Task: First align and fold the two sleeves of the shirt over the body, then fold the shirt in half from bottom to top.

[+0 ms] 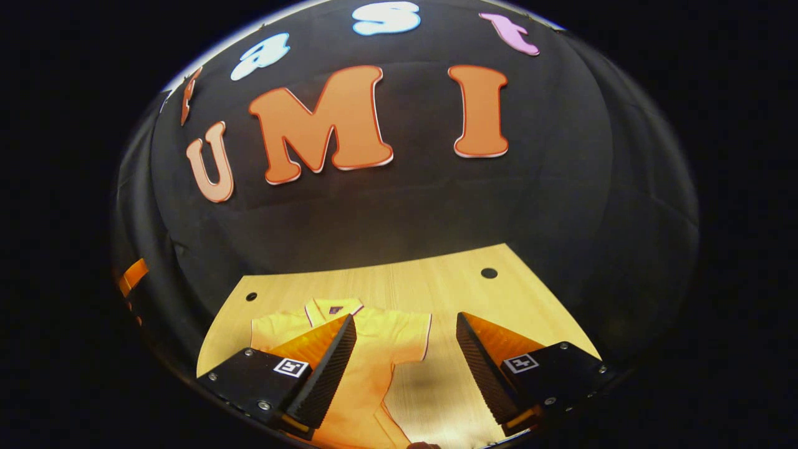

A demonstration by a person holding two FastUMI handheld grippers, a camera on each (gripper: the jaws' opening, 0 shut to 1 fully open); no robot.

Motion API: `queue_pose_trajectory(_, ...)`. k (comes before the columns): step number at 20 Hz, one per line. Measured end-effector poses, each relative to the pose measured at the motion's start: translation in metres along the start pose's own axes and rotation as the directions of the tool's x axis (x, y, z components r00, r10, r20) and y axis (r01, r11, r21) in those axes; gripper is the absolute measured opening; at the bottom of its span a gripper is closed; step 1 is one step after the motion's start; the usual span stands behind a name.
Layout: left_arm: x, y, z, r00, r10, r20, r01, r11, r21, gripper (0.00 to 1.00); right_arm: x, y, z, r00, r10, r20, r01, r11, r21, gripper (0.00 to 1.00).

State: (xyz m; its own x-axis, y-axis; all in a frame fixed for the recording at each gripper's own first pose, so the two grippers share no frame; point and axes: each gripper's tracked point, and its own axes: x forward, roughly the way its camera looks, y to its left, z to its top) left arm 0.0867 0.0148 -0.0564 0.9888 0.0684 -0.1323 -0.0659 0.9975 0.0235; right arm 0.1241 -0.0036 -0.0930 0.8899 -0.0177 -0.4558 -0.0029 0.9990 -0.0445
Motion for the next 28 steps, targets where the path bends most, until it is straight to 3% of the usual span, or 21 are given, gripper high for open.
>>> queue_pose_trajectory(6,0.007,0.024,-0.002,0.999,0.045,-0.006,-0.045,0.999,0.023,0.98,0.071,-0.006,0.01,0.985,0.003,-0.173,-0.005,1.0,-0.013,0.98)
queue_pose_trajectory(8,0.013,0.033,-0.006,0.998,0.064,-0.017,-0.064,0.998,0.03,0.98,0.095,0.004,0.006,0.969,0.051,-0.242,-0.048,0.999,0.019,0.98)
queue_pose_trajectory(11,0.02,0.044,-0.008,0.996,0.086,-0.031,-0.086,0.996,0.026,0.98,0.137,0.001,-0.009,0.944,0.047,-0.326,-0.044,0.999,0.017,0.98)
queue_pose_trajectory(14,0.027,0.053,-0.016,0.993,0.112,-0.046,-0.111,0.994,0.021,0.98,0.177,-0.014,-0.046,0.893,-0.008,-0.45,0.005,1.0,-0.008,0.98)
queue_pose_trajectory(17,0.036,0.065,-0.023,0.988,0.139,-0.064,-0.137,0.99,0.024,0.98,0.207,-0.041,-0.088,0.81,-0.095,-0.578,0.08,0.995,-0.052,0.99)
queue_pose_trajectory(24,0.055,0.076,-0.055,0.975,0.168,-0.148,-0.166,0.986,0.023,0.98,0.255,-0.067,-0.157,0.678,-0.192,-0.71,0.151,0.981,-0.121,0.99)
queue_pose_trajectory(28,0.06,0.075,-0.055,0.972,0.18,-0.15,-0.173,0.983,0.059,0.98,0.263,-0.065,-0.181,0.633,-0.201,-0.748,0.154,0.979,-0.132,1.0)
